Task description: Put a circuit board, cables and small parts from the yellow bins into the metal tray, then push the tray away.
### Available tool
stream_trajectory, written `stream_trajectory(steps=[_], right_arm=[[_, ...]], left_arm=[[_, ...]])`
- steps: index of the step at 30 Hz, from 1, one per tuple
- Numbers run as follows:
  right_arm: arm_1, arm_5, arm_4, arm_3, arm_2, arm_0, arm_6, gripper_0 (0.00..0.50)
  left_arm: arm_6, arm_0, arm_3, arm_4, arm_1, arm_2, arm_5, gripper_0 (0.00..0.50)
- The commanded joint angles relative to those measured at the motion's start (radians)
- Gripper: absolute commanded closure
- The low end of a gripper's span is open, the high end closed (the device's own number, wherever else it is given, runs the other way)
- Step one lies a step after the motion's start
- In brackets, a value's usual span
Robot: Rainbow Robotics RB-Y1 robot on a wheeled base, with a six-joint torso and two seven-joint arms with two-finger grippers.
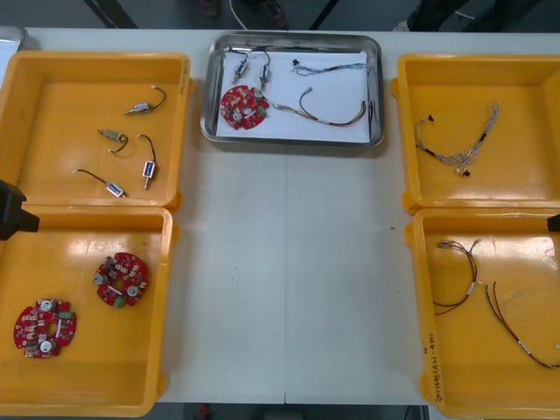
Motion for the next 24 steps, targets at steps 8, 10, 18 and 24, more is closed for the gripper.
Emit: stream_trajectory(steps=[8, 10, 18, 24], right_arm=[[0.002, 0.003, 0.002, -0.071, -0.032, 0.070, -0.070, 0.000], [0.002, 0.003, 0.004, -0.072, -0.032, 0.072, -0.075, 0.000], [0.002, 0.003, 0.002, -0.077, -0.029, 0.085, -0.076, 0.000], [0.002, 0.003, 0.002, -0.077, -0.028, 0.091, -0.073, 0.000]], left_arm=[[-0.081, 0.013, -0.028, -0.007, 0.045, 0.031, 0.006, 0.000], [-0.081, 0.013, -0.028, -0.007, 0.045, 0.031, 0.006, 0.000], [-0.081, 0.013, -0.028, -0.007, 0.045, 0.031, 0.006, 0.000], [-0.081, 0.013, -0.028, -0.007, 0.045, 0.031, 0.006, 0.000]])
